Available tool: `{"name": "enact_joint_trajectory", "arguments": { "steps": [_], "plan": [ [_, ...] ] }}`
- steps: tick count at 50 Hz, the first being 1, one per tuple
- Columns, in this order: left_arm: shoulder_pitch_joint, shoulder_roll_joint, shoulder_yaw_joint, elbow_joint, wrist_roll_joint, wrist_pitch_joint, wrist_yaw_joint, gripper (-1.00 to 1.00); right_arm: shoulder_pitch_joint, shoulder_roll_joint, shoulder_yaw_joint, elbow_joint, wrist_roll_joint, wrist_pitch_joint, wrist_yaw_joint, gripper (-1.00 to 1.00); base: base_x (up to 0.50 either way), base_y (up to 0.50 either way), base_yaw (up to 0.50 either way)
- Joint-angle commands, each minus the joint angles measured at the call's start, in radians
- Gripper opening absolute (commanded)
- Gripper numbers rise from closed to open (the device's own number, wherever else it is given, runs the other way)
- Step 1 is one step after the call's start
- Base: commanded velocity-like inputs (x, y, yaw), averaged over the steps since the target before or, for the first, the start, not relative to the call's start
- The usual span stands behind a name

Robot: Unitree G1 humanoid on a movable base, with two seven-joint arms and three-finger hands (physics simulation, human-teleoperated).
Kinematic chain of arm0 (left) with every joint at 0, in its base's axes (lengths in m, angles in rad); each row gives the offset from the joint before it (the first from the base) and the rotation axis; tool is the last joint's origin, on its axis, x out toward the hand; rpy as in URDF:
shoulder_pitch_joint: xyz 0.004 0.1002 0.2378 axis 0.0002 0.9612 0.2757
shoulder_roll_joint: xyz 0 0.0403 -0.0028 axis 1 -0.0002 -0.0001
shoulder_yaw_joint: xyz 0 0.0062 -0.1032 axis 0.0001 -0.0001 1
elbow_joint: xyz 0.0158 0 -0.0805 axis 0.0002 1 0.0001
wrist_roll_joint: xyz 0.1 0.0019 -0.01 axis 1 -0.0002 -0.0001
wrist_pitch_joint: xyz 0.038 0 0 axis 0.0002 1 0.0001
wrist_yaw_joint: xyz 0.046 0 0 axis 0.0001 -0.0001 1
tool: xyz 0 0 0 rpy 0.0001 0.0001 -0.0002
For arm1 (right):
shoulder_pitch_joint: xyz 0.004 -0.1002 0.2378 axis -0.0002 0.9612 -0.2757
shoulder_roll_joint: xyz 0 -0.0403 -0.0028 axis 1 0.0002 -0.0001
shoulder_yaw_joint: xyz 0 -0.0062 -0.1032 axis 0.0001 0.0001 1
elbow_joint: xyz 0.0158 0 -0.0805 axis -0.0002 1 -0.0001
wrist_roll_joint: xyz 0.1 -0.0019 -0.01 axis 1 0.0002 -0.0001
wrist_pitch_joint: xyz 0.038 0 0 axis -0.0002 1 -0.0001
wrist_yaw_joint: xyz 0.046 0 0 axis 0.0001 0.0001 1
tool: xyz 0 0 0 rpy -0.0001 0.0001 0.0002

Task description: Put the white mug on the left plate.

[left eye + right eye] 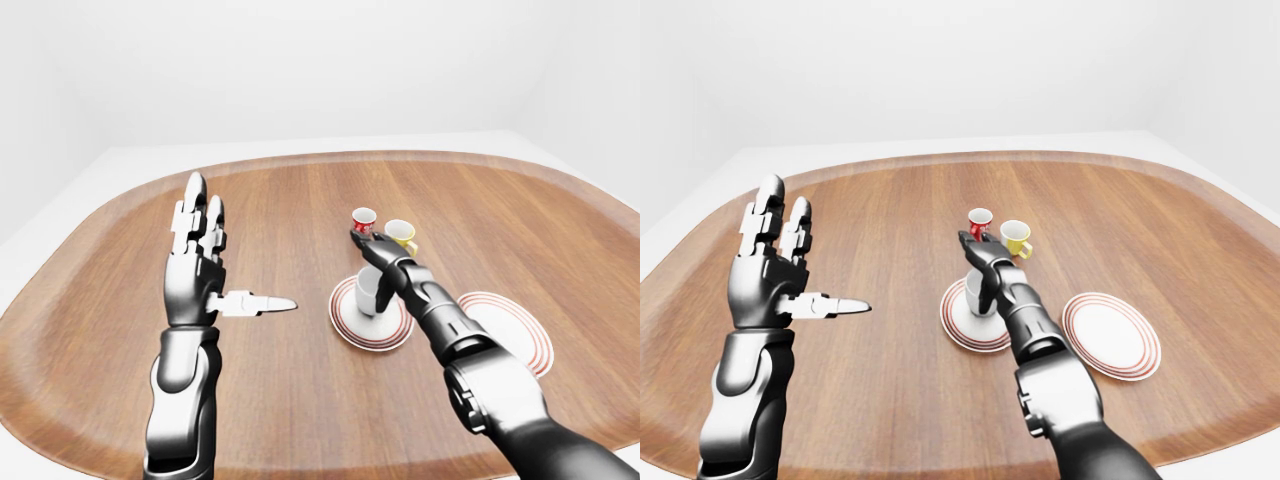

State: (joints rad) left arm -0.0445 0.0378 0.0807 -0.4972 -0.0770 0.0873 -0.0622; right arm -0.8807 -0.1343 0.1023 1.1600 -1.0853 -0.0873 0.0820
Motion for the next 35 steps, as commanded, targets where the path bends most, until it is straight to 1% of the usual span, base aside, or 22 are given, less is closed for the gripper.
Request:
{"name": "enact_joint_trajectory", "arguments": {
  "steps": [1, 3, 4, 5, 7, 8, 9, 10, 11, 14, 16, 18, 20, 22, 23, 24, 26, 28, 29, 31, 33, 35],
  "plan": [
    [-0.001, 0.000, 0.000, 0.000, 0.000, 0.000, 0.000, 1.00, 0.046, 0.005, -0.040, -0.157, 0.078, 0.000, 0.102, 1.00, 0.00, 0.00, 0.00],
    [0.000, 0.000, -0.001, 0.001, 0.001, 0.000, 0.000, 0.99, 0.071, 0.015, -0.055, -0.225, 0.138, 0.000, 0.157, 1.00, 0.00, 0.00, 0.00],
    [0.000, 0.000, -0.002, 0.001, 0.001, 0.000, 0.000, 1.00, 0.097, 0.030, -0.069, -0.295, 0.187, 0.000, 0.209, 1.00, 0.00, 0.00, 0.00],
    [-0.002, 0.000, -0.001, 0.000, 0.001, 0.000, 0.001, 0.99, 0.124, 0.032, -0.064, -0.360, 0.207, 0.000, 0.244, 1.00, 0.00, 0.00, 0.00],
    [-0.003, 0.000, 0.001, 0.003, 0.000, 0.000, 0.001, 1.00, 0.164, 0.033, -0.056, -0.450, 0.226, 0.000, 0.281, 1.00, 0.00, 0.00, 0.00],
    [-0.004, 0.001, 0.002, 0.005, 0.001, 0.000, 0.002, 1.00, 0.208, 0.049, -0.066, -0.552, 0.265, 0.000, 0.350, 1.00, 0.00, 0.00, 0.00],
    [-0.003, 0.001, 0.001, 0.006, 0.001, 0.000, 0.002, 1.00, 0.241, 0.059, -0.066, -0.628, 0.295, 0.040, 0.398, 1.00, 0.00, 0.00, 0.00],
    [-0.002, 0.000, 0.001, 0.005, 0.001, 0.000, 0.002, 1.00, 0.259, 0.060, -0.058, -0.672, 0.302, 0.060, 0.418, 1.00, 0.00, 0.00, 0.00],
    [-0.002, 0.000, 0.000, 0.005, 0.002, 0.000, 0.002, 0.99, 0.276, 0.058, -0.052, -0.708, 0.305, 0.073, 0.434, 1.00, 0.00, 0.00, 0.00],
    [-0.001, 0.000, 0.000, 0.004, 0.002, 0.000, 0.002, 0.99, 0.329, 0.061, -0.050, -0.851, 0.323, 0.140, 0.504, 1.00, 0.00, 0.00, 0.00],
    [-0.002, 0.000, 0.001, 0.003, 0.001, 0.000, 0.002, 0.99, 0.344, 0.062, -0.051, -0.907, 0.339, 0.173, 0.534, 1.00, 0.00, 0.00, 0.00],
    [0.000, 0.000, 0.000, 0.002, 0.002, 0.000, 0.001, 1.00, 0.356, 0.063, -0.057, -0.972, 0.360, 0.175, 0.561, 1.00, 0.00, 0.00, 0.00],
    [0.000, 0.000, 0.000, 0.001, 0.002, 0.000, 0.001, 1.00, 0.362, 0.074, -0.073, -1.070, 0.410, 0.175, 0.603, 1.00, 0.00, 0.00, 0.00],
    [0.000, 0.000, 0.000, 0.003, 0.003, 0.000, 0.001, 0.99, 0.350, 0.070, -0.082, -1.111, 0.450, 0.175, 0.596, 1.00, 0.00, 0.00, 0.00],
    [0.001, 0.001, -0.001, 0.000, 0.003, 0.000, 0.000, 0.99, 0.338, 0.083, -0.109, -1.147, 0.503, 0.175, 0.595, 1.00, 0.00, 0.00, 0.00],
    [0.000, 0.001, 0.000, -0.001, 0.002, 0.000, 0.000, 1.00, 0.334, 0.077, -0.113, -1.156, 0.537, 0.175, 0.579, 1.00, 0.00, 0.00, 0.00],
    [-0.001, 0.001, 0.001, 0.002, 0.002, 0.000, 0.000, 1.00, 0.324, 0.085, -0.151, -1.188, 0.650, 0.175, 0.531, 1.00, 0.00, 0.00, 0.00],
    [-0.001, 0.000, 0.001, 0.000, 0.002, 0.000, 0.000, 0.99, 0.328, 0.065, -0.159, -1.210, 0.739, 0.175, 0.488, 1.00, 0.00, 0.00, 0.00],
    [-0.001, 0.001, 0.001, -0.001, 0.003, 0.000, 0.000, 0.99, 0.325, 0.050, -0.176, -1.196, 0.776, 0.175, 0.446, 1.00, 0.00, 0.00, 0.00],
    [-0.002, 0.001, 0.002, -0.002, 0.002, 0.000, 0.001, 1.00, 0.335, 0.020, -0.178, -1.178, 0.825, 0.175, 0.404, 1.00, 0.00, 0.00, 0.00],
    [-0.005, 0.002, 0.005, -0.002, 0.001, 0.000, 0.001, 0.99, 0.357, 0.009, -0.211, -1.161, 0.893, 0.175, 0.352, 1.00, 0.00, 0.00, 0.00],
    [-0.006, 0.002, 0.005, -0.002, 0.000, 0.000, 0.001, 0.99, 0.387, -0.001, -0.226, -1.163, 0.961, 0.175, 0.313, 1.00, 0.00, 0.00, 0.00]
  ]
}}
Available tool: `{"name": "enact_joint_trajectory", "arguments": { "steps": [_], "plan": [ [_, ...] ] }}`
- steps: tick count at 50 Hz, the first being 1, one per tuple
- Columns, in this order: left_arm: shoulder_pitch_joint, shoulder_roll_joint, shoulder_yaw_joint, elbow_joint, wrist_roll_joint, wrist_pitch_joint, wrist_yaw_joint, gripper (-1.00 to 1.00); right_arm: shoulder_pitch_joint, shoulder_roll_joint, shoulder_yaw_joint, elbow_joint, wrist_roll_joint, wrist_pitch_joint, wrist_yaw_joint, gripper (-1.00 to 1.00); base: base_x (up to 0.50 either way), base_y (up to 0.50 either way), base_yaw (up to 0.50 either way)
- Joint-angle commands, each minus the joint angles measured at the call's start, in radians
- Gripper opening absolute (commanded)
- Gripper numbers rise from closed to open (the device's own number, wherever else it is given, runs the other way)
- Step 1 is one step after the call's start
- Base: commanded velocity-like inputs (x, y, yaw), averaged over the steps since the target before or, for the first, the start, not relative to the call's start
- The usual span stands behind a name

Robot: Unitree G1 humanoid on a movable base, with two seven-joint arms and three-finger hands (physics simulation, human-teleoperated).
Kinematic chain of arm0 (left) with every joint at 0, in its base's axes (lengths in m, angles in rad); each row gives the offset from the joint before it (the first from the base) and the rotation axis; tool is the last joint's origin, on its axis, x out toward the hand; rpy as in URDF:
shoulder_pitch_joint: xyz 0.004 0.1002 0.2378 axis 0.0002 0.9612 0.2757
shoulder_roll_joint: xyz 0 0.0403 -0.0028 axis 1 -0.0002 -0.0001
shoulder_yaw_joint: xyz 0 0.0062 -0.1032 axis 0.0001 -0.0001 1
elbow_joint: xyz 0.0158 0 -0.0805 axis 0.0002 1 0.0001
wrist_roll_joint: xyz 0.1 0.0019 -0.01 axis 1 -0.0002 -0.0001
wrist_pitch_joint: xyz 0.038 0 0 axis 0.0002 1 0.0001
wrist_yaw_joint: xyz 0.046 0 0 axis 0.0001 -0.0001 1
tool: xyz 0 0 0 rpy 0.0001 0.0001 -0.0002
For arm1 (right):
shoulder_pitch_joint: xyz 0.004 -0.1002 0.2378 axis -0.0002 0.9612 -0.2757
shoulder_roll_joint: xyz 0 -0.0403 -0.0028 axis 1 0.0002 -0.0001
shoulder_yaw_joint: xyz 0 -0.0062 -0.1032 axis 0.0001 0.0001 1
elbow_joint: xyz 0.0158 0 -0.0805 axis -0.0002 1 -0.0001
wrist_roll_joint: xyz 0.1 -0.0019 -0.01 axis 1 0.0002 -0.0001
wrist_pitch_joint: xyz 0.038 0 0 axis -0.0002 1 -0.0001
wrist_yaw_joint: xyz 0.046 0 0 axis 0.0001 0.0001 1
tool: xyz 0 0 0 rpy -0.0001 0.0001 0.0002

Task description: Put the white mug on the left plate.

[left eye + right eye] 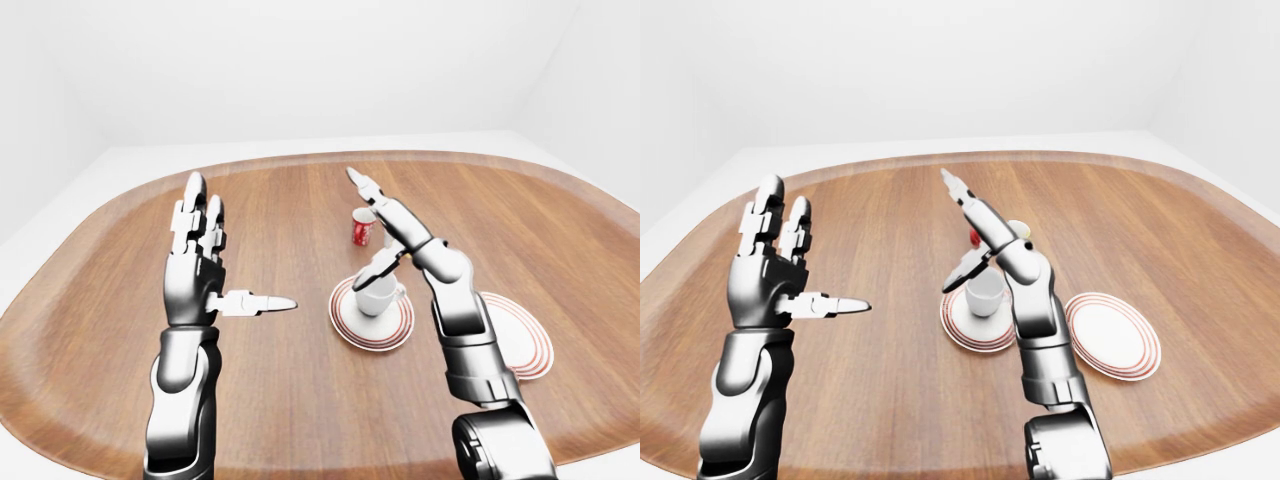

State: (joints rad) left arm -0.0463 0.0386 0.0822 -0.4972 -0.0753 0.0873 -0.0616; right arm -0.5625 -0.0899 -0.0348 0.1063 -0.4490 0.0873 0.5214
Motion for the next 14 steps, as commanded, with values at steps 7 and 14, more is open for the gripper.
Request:
{"name": "enact_joint_trajectory", "arguments": {
  "steps": [7, 14],
  "plan": [
    [-0.002, 0.001, 0.000, -0.001, 0.001, 0.000, 0.001, 0.99, 0.191, -0.051, -0.120, -0.153, 0.550, 0.000, -0.219, 1.00, 0.00, 0.00, 0.00],
    [-0.005, 0.001, 0.002, -0.002, 0.000, 0.000, 0.002, 0.99, 0.241, -0.035, -0.120, -0.174, 0.654, 0.000, -0.268, 1.00, 0.00, 0.00, 0.00]
  ]
}}
